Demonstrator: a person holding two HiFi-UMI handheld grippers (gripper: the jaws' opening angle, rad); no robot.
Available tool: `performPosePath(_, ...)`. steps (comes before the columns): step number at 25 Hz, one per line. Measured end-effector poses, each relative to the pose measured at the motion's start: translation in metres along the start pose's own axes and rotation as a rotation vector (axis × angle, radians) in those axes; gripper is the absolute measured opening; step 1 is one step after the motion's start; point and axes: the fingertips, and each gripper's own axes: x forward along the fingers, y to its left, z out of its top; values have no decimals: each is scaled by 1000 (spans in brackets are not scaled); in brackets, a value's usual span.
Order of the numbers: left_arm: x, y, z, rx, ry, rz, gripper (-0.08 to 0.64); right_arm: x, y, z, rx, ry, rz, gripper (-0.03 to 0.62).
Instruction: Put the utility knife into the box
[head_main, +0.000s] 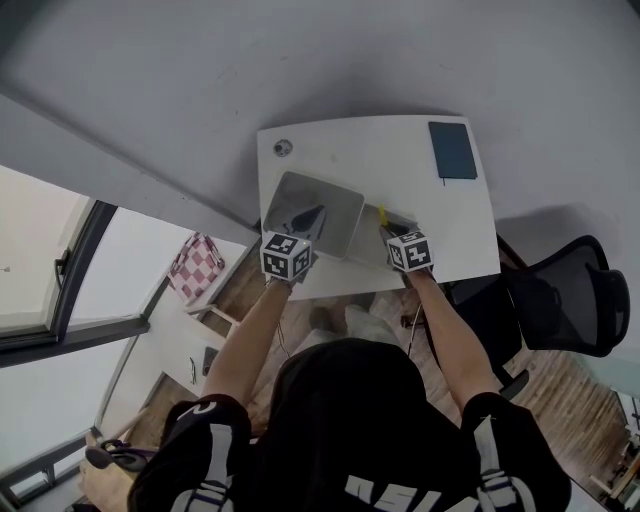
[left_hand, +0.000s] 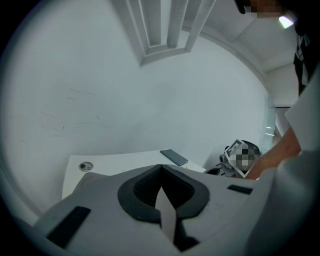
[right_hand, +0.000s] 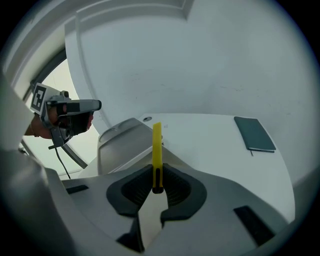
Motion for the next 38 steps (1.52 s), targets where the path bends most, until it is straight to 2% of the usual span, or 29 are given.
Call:
performPosePath(11,19,12,-15,-8,49,5,25,40,-4,-40,33,156,44,74)
performPosePath(23,19,31,-23,-42,60,41,25,62,-3,-48,50,265,36,75)
performPosePath(32,11,41,-23,-49,58,54,25,68,-2,-51,100,264,37,97)
performPosePath(38,4,39,-20,-41,47,45,25,57,-5,-32,138,189,15,109)
